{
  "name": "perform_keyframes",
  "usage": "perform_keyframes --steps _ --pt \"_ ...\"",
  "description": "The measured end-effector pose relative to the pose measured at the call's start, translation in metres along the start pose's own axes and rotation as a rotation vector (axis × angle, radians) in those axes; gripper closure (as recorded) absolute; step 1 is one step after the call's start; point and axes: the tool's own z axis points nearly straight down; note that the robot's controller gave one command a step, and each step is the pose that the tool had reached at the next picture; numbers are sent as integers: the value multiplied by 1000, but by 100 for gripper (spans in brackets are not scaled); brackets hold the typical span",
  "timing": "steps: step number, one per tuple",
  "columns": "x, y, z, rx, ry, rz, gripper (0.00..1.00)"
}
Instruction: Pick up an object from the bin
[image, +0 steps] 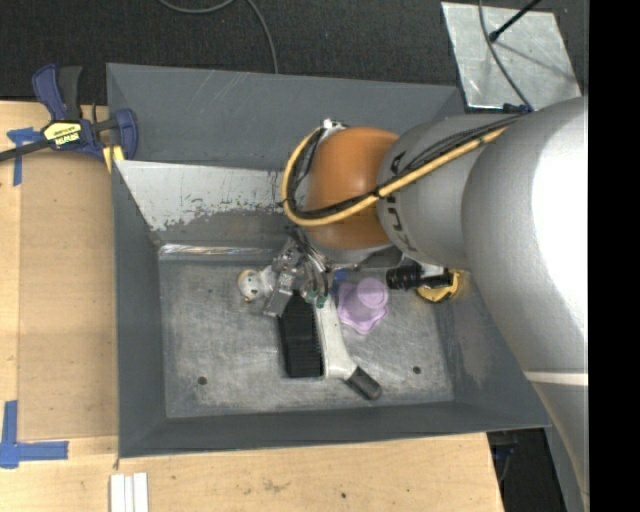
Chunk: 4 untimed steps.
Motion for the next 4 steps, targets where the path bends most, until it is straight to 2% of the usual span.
perform_keyframes --steps 1,3,4 --pt "-1 0 -1 3 6 0 100" --pt "3 -1 -10 18 39 -1 100" --pt "3 -1 -17 22 45 -1 100"
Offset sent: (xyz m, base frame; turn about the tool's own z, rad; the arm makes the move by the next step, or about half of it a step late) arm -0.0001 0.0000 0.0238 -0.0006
